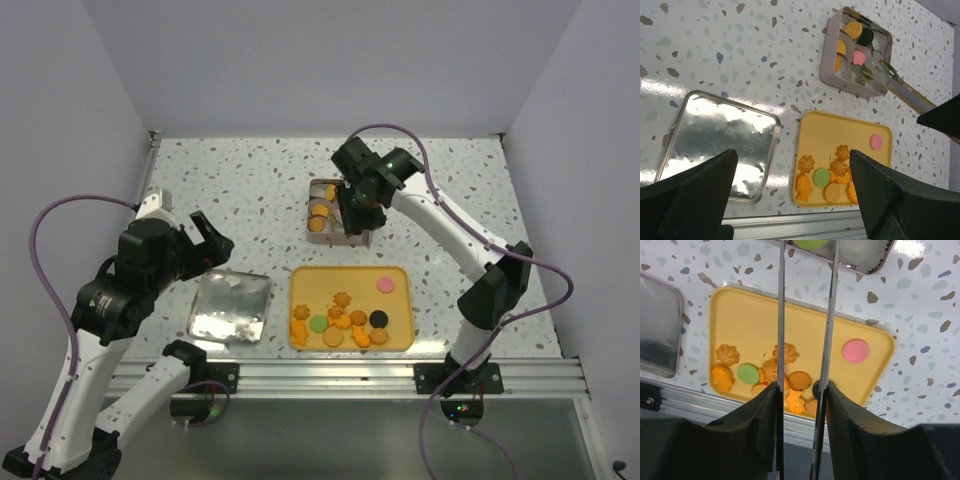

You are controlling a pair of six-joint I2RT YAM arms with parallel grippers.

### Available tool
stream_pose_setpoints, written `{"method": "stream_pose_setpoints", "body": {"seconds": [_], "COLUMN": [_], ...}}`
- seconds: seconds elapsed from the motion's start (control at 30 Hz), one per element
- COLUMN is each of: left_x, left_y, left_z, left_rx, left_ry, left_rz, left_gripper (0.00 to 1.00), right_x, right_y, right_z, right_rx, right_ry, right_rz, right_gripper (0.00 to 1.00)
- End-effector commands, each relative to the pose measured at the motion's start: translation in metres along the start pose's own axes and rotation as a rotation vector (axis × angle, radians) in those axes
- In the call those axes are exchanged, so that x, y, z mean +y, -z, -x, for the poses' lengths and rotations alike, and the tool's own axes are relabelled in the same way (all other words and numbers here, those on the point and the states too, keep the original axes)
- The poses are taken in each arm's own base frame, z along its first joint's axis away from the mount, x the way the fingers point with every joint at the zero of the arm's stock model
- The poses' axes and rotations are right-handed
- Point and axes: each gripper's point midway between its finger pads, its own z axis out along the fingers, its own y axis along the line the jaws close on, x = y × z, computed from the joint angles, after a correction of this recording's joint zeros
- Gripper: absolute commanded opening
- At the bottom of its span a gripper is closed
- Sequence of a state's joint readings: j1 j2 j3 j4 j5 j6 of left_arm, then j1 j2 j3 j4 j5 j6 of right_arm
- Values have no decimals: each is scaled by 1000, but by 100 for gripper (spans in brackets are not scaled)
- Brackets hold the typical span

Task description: Pack the cookies

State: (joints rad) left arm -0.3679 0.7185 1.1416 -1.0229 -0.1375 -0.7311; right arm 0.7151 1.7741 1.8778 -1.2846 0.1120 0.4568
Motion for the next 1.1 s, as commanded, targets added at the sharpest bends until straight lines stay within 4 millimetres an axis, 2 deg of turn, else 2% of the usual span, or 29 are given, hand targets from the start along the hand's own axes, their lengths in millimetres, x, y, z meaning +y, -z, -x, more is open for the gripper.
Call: {"method": "stream_pose_setpoints", "body": {"seconds": [0.0, 0.27, 0.4, 0.8, 1.07], "left_x": [0, -6, -7, -9, -9], "left_y": [12, 6, 1, -10, -15], "left_z": [10, 18, 21, 22, 20], "left_rx": [-54, -68, -70, -69, -60], "left_ry": [36, 1, -13, -44, -48], "left_rz": [-4, -8, -8, -4, 0], "left_gripper": [100, 100, 100, 100, 100], "right_x": [4, 12, 8, -1, -6], "right_y": [-6, -23, -29, -32, -23], "right_z": [14, 19, 20, 19, 24], "right_rx": [-45, -30, -21, -14, -37], "right_ry": [38, 53, 59, 63, 64], "right_rz": [54, 72, 48, 12, -1], "right_gripper": [42, 43, 44, 51, 53]}}
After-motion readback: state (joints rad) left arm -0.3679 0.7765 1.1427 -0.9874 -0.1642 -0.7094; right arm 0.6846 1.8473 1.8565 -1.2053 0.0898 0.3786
